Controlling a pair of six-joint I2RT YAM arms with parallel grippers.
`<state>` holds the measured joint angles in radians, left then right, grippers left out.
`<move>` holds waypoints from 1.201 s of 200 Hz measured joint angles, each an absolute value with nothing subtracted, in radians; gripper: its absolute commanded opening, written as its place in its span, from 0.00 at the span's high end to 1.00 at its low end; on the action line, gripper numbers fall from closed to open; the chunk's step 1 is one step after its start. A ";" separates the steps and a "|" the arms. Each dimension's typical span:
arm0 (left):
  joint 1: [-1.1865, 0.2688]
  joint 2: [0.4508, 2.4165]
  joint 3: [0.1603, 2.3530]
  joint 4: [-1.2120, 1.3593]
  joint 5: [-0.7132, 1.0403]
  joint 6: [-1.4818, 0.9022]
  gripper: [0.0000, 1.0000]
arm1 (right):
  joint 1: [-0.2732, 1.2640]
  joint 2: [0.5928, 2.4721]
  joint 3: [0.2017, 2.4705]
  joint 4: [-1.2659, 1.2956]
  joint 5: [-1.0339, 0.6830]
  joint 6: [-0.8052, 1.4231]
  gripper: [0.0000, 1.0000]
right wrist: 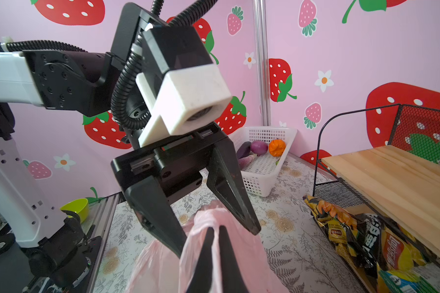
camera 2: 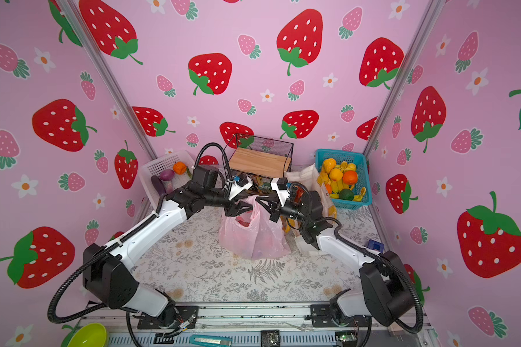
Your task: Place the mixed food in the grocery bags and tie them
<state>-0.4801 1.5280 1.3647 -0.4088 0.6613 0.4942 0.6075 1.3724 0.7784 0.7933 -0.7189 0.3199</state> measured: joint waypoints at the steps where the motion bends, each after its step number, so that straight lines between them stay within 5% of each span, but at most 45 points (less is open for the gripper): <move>1: -0.480 1.528 1.365 -0.411 0.661 0.495 0.41 | 0.607 1.372 0.778 0.793 -0.719 0.319 1.00; 61: -0.458 1.414 1.365 -0.450 0.638 0.544 0.28 | 0.608 1.372 0.778 0.762 -0.707 0.294 1.00; 122: -0.488 1.494 1.366 -0.445 0.666 0.537 0.25 | 0.613 1.372 0.779 0.762 -0.707 0.294 1.00; 240: -0.482 1.563 1.374 -0.426 0.637 0.522 0.76 | 0.614 1.372 0.779 0.752 -0.703 0.277 1.00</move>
